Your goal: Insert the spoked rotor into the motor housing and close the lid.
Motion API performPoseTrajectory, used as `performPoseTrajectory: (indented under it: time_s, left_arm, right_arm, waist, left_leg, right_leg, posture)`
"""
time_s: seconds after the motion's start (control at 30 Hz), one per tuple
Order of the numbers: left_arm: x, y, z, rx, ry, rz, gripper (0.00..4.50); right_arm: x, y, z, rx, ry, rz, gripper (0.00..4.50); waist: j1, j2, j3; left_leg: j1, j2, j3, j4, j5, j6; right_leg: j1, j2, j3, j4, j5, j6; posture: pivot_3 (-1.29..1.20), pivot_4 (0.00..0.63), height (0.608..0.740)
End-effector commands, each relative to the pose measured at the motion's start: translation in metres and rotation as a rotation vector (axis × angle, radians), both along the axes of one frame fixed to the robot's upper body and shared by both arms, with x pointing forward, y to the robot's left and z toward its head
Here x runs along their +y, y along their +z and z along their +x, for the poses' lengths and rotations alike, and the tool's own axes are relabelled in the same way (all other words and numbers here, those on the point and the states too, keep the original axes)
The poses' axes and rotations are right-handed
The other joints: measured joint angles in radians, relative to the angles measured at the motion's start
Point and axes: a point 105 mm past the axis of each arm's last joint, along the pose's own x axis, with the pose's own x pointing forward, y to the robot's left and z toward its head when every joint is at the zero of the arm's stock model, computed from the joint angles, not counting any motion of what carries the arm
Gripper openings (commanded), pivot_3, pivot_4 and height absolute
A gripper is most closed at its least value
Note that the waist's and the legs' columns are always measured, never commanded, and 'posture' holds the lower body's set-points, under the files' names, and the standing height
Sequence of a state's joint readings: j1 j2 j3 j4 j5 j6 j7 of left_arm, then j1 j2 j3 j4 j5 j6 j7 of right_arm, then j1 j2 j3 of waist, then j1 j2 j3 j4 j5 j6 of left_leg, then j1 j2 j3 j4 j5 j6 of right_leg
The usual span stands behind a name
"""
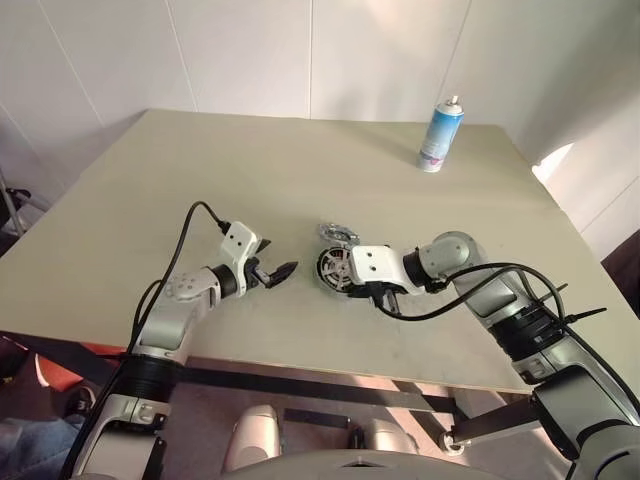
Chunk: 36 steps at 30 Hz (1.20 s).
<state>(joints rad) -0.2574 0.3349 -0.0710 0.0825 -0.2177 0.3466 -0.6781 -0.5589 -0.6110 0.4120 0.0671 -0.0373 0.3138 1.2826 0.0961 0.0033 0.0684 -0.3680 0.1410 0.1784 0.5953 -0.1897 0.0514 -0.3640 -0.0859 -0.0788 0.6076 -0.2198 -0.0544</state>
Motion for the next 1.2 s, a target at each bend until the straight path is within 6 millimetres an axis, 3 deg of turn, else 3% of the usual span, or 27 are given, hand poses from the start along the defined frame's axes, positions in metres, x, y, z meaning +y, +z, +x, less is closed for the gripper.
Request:
performPoseTrajectory:
  time_s: [0.03,0.23,0.43,0.57,0.73,1.17,1.2]
  left_arm:
    - [-0.005,0.012,-0.002,-0.052,-0.001,-0.023,4.5]
    - [-0.007,0.012,-0.004,-0.052,0.02,-0.042,4.5]
    - [-0.009,0.0,-0.016,-0.005,0.004,-0.043,4.5]
    - [-0.01,0.001,-0.014,-0.004,-0.01,-0.037,4.5]
    - [-0.012,0.005,-0.01,-0.009,-0.036,-0.024,4.5]
    - [-0.009,0.003,-0.013,-0.003,-0.021,-0.022,4.5]
    - [-0.008,0.003,-0.013,-0.003,-0.017,-0.023,4.5]
  right_arm:
    - [-0.004,0.034,0.01,0.042,-0.142,0.097,0.07]
    - [-0.008,0.065,0.034,0.289,-0.574,0.297,0.07]
    - [-0.012,0.073,0.042,0.53,-0.915,0.395,0.07]
    - [-0.011,0.068,0.046,0.568,-0.988,0.442,0.07]
    - [0.005,0.052,0.053,0.636,-1.124,0.517,0.07]
    - [0.059,0.06,0.057,0.745,-1.227,0.583,0.07]
    - [0.06,0.057,0.056,0.75,-1.227,0.572,0.36]
  waist:
    - [0.001,0.0,0.0]
    - [0.0,0.002,0.001]
    - [0.004,0.005,0.003]
    - [0.005,0.006,0.004]
    - [0.002,0.006,0.004]
    - [0.0,0.006,0.004]
    - [0.0,0.006,0.004]
  left_leg:
    - [-0.002,0.0,0.0,0.0,0.0,0.001]
    - [-0.009,0.0,0.0,0.0,0.0,0.001]
    - [-0.008,0.002,0.0,-0.001,0.001,-0.002]
    - [-0.009,0.002,0.0,-0.002,0.003,-0.008]
    - [-0.007,0.001,0.001,-0.008,0.007,-0.015]
    - [-0.001,0.004,0.001,-0.028,0.016,-0.029]
    - [-0.001,0.004,0.001,-0.028,0.016,-0.03]
  right_leg:
    - [-0.002,0.0,0.0,0.0,0.0,0.0]
    - [-0.009,0.0,0.0,0.0,0.0,0.0]
    - [-0.009,0.002,0.0,0.001,0.0,0.0]
    - [-0.011,0.002,0.0,0.0,0.0,0.0]
    - [-0.013,0.002,0.0,0.001,-0.001,0.002]
    - [-0.017,0.008,0.002,0.0,-0.006,0.002]
    - [-0.017,0.008,0.002,0.0,-0.006,0.002]
  posture:
    - [0.0,0.0,0.74]
    - [0.0,0.0,0.74]
    - [0.0,0.0,0.74]
    - [0.0,0.0,0.74]
    - [0.0,0.0,0.74]
    - [0.0,0.0,0.74]
    - [0.0,0.0,0.74]
